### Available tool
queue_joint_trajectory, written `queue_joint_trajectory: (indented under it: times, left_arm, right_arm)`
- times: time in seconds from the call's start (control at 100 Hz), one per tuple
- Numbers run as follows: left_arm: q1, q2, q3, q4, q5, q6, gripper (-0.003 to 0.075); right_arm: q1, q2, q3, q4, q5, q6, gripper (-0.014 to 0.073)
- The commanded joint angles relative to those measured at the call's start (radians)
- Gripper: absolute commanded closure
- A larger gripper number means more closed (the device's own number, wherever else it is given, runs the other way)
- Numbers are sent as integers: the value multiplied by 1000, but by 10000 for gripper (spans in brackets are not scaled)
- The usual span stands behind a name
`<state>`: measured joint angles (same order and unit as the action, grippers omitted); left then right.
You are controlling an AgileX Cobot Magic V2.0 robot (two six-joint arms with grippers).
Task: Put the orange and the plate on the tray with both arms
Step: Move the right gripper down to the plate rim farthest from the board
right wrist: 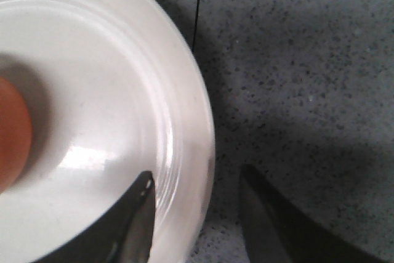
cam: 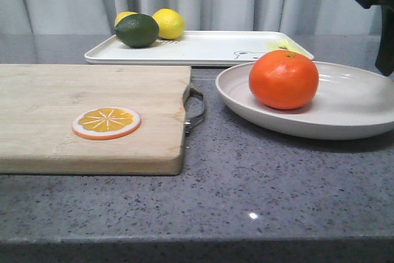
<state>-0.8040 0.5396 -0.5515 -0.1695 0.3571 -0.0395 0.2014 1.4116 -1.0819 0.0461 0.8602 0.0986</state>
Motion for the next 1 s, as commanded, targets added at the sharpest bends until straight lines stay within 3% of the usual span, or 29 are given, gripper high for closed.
queue_joint_trajectory:
  times: [0.0, 0.61, 0.68, 0.87, 0.99]
  left_arm:
    - [-1, 2, -25, -5, -71, 3, 713]
    - [-1, 2, -25, -5, -71, 3, 714]
    - [-1, 2, -25, -5, -71, 3, 713]
    - [-1, 2, -25, -5, -71, 3, 713]
    - [-1, 2, -25, -5, -71, 3, 713]
  right_arm:
    - [-1, -4, -35, 11, -21, -7, 251]
    - [-2, 68, -36, 14, -6, -7, 258]
    - [-2, 68, -36, 14, -3, -7, 319]
    - [-2, 68, -36, 14, -4, -3, 582]
    - [-4, 68, -36, 14, -7, 27, 653]
